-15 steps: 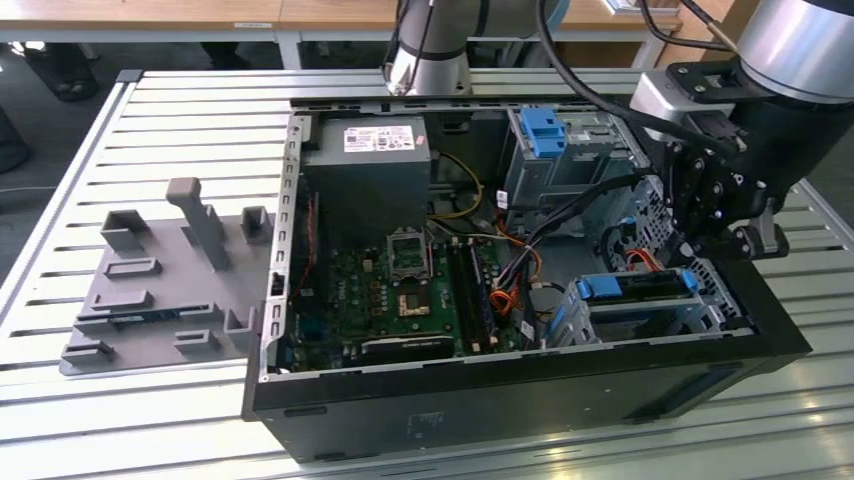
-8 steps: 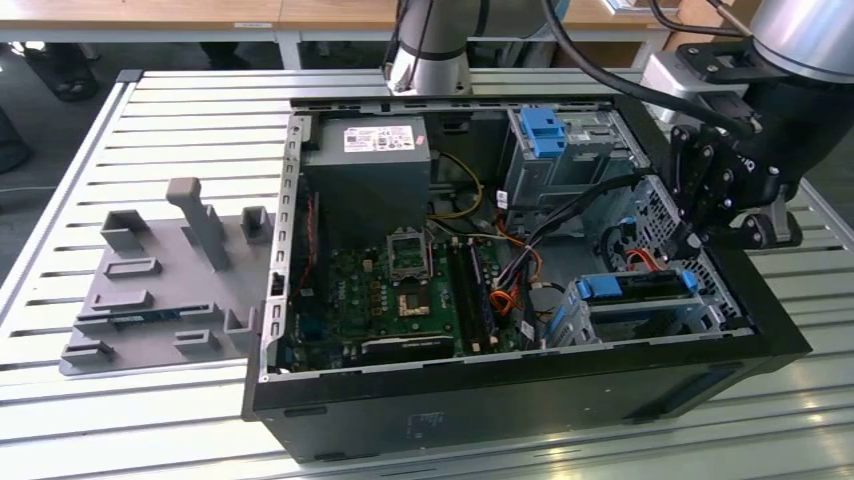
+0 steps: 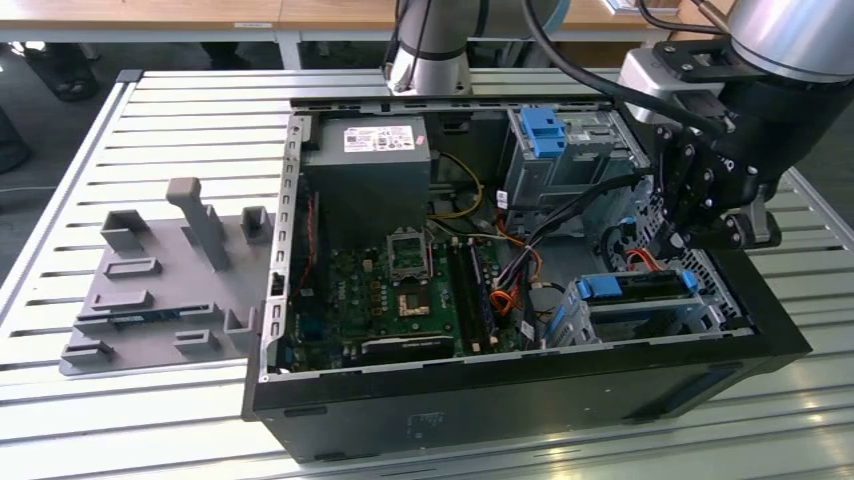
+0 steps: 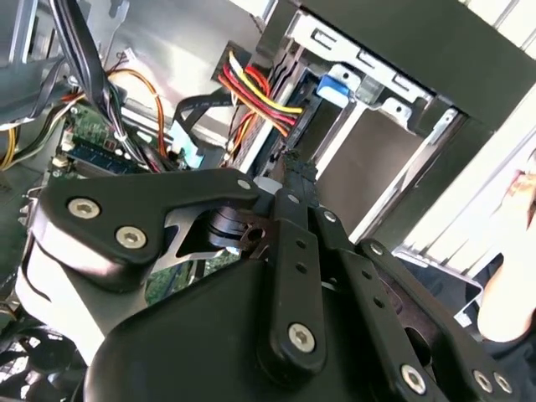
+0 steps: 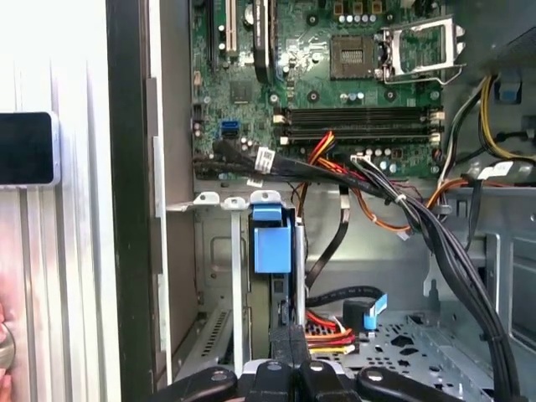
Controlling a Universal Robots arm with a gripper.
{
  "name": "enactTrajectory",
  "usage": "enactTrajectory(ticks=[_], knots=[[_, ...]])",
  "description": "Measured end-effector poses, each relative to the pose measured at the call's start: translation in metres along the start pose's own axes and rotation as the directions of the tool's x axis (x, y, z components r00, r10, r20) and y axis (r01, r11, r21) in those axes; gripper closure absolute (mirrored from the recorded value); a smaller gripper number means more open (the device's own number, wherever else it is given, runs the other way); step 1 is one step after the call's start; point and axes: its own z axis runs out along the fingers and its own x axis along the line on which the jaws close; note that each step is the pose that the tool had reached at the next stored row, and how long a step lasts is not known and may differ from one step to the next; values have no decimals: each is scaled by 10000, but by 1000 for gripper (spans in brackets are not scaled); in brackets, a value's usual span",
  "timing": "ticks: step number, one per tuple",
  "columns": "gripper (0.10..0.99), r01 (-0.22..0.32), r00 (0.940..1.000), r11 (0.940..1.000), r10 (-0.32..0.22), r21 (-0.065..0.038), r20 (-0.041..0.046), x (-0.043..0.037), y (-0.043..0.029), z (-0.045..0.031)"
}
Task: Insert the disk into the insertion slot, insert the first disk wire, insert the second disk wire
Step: 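Insert the second disk wire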
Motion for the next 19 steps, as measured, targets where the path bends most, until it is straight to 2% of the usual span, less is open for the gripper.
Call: enactTrajectory(ticks=[10, 19], knots=[[980, 0, 10000, 10000, 0, -3, 16, -26, 125, -8], [980, -1, 10000, 10000, 1, -3, 14, -216, 185, -16]])
